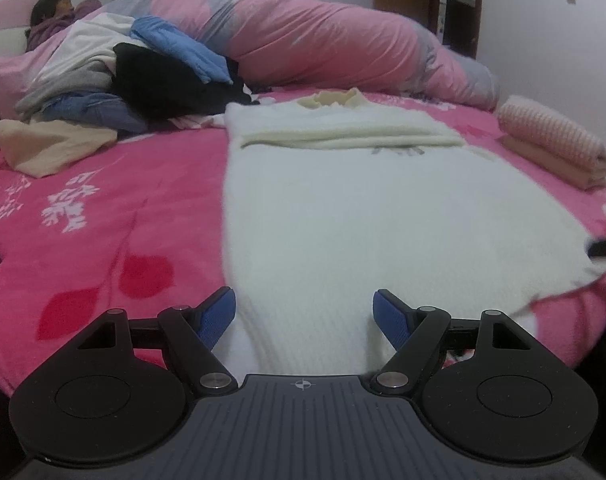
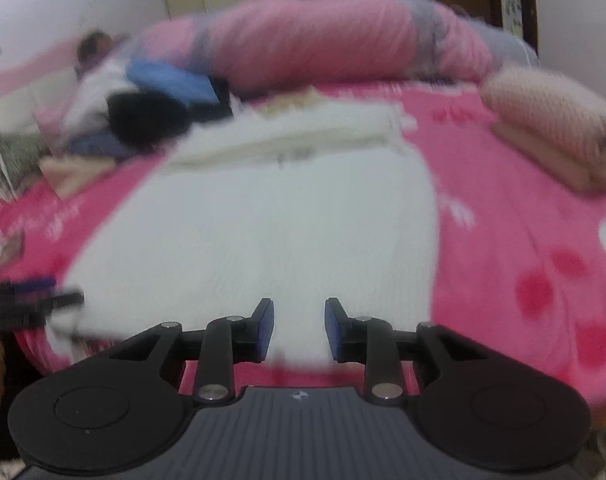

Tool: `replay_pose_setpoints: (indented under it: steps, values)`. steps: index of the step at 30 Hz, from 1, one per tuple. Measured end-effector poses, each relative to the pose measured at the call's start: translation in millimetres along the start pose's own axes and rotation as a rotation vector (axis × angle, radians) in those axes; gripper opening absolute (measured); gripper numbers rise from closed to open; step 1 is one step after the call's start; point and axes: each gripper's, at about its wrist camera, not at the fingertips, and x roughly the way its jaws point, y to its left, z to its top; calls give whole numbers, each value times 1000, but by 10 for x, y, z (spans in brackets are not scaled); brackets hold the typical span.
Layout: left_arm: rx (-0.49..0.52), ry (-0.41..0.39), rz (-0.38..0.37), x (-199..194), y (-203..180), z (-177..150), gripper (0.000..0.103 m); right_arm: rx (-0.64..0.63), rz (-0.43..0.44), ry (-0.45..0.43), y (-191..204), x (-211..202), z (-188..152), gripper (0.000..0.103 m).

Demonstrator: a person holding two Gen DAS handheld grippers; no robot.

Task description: Fold clothes

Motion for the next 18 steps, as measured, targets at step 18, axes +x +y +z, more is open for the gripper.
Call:
replay_pose_setpoints:
  steps: [18]
  values:
    - [-3, 72, -25, 90, 215, 5, 77, -70, 23, 66, 566, 287, -318, 24]
